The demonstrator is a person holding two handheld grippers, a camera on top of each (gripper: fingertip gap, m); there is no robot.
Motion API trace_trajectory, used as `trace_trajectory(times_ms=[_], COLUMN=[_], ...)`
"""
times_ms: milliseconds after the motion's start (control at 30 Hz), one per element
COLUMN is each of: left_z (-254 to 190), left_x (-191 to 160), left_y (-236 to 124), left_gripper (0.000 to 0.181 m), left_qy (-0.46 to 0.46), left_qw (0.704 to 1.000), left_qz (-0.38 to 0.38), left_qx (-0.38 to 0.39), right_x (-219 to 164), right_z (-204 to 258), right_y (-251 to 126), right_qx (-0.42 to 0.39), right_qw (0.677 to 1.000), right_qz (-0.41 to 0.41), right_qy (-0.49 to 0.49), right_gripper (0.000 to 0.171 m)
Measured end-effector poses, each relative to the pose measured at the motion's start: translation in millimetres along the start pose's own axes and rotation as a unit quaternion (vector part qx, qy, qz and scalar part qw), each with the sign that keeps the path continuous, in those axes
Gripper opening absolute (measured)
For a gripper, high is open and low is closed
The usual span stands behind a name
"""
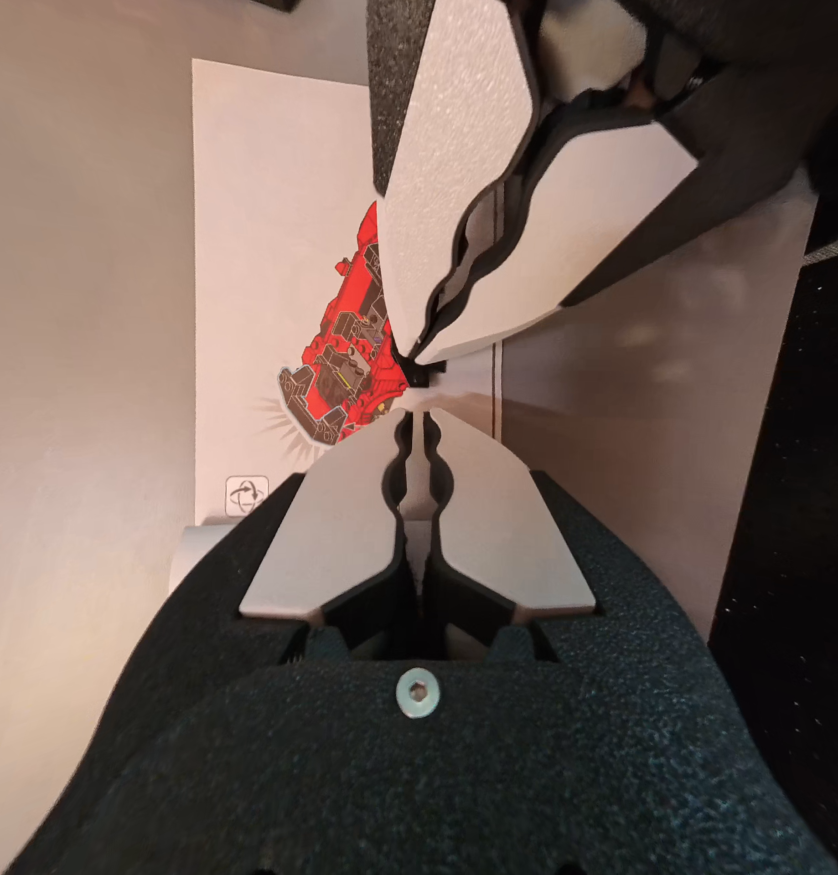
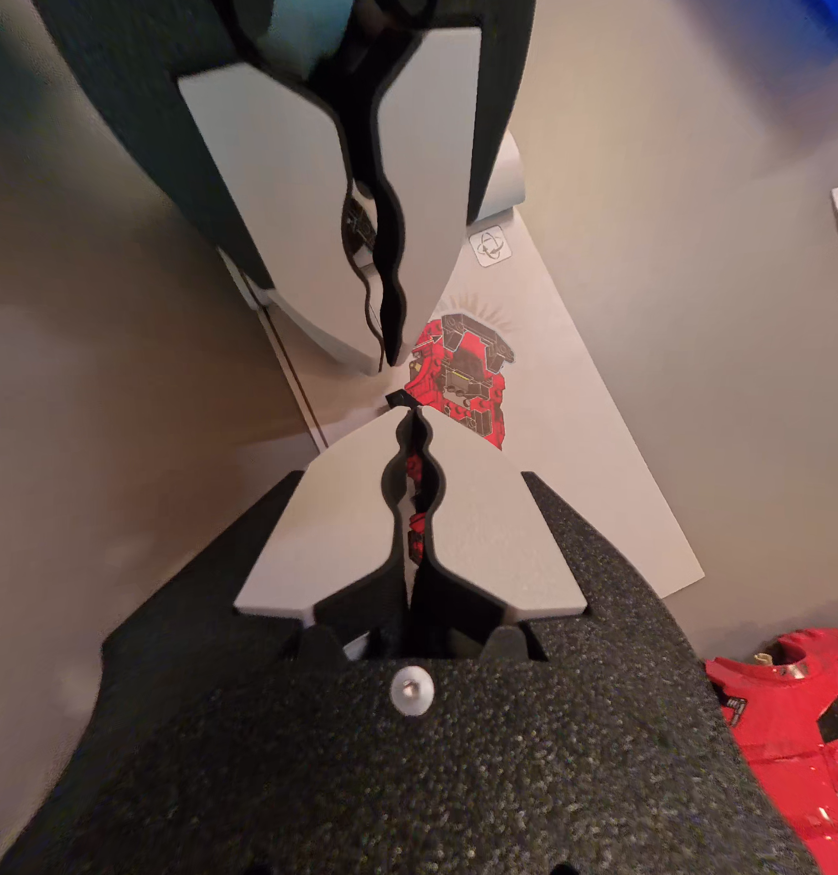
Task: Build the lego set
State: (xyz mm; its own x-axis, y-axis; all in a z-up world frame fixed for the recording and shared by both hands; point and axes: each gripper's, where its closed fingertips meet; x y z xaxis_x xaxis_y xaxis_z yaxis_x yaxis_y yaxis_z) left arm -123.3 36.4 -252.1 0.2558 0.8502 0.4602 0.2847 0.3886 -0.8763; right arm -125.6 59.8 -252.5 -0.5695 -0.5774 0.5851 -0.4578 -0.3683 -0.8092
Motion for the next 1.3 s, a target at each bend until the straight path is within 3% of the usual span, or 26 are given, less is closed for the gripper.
trace_trajectory(times_ms=[233,300,533,733,800,933,1033,1300], left_z=[2,7,42,56,48,21,8,-8], left_x=[-6,-9,-16,-28,-29,-23,-20,-2], left_y=[-20,-30,-87,-115,-109,-88,-71,-18], left_gripper=[0.004,0.005,0.007,0.006,0.006,0.013,0.016,0.027], left_qy=[-0.006,-0.012,-0.052,-0.058,-0.051,-0.02,0.003,0.018], left_qw=[0.999,0.999,0.983,0.971,0.975,0.984,0.988,0.995], left_qz=[-0.03,-0.044,-0.157,-0.203,-0.194,-0.172,-0.151,-0.096], left_qx=[0.017,0.026,0.074,0.11,0.099,0.042,0.021,-0.011], right_x=[7,-1,7,2,1,10,-17,-35], right_z=[-7,-13,2,1,1,-5,-10,-13], right_y=[-20,-24,-15,0,-2,-35,-41,-15], right_qx=[0.007,-0.008,0.013,0.031,0.028,0.023,0.01,0.003], right_qw=[0.996,0.997,0.998,0.999,0.999,0.994,0.998,1.0], right_qz=[-0.084,-0.068,-0.055,-0.019,-0.014,-0.098,-0.058,-0.018], right_qy=[0.035,0.038,0.005,0.016,0.011,0.031,0.039,0.022], right_gripper=[0.0,0.007,0.0,0.0,0.0,0.041,0.051,0.032])
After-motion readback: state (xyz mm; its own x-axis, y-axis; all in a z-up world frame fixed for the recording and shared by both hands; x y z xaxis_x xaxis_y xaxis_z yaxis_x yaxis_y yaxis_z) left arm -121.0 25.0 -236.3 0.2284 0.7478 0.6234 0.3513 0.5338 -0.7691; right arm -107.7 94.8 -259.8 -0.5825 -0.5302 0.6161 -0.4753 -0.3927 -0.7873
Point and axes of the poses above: each gripper's, where its closed fingertips meet, y out along the fingers, x out of its top, z = x × y across the jaws, and after that the axes turned 4 degrees about z, right-handed
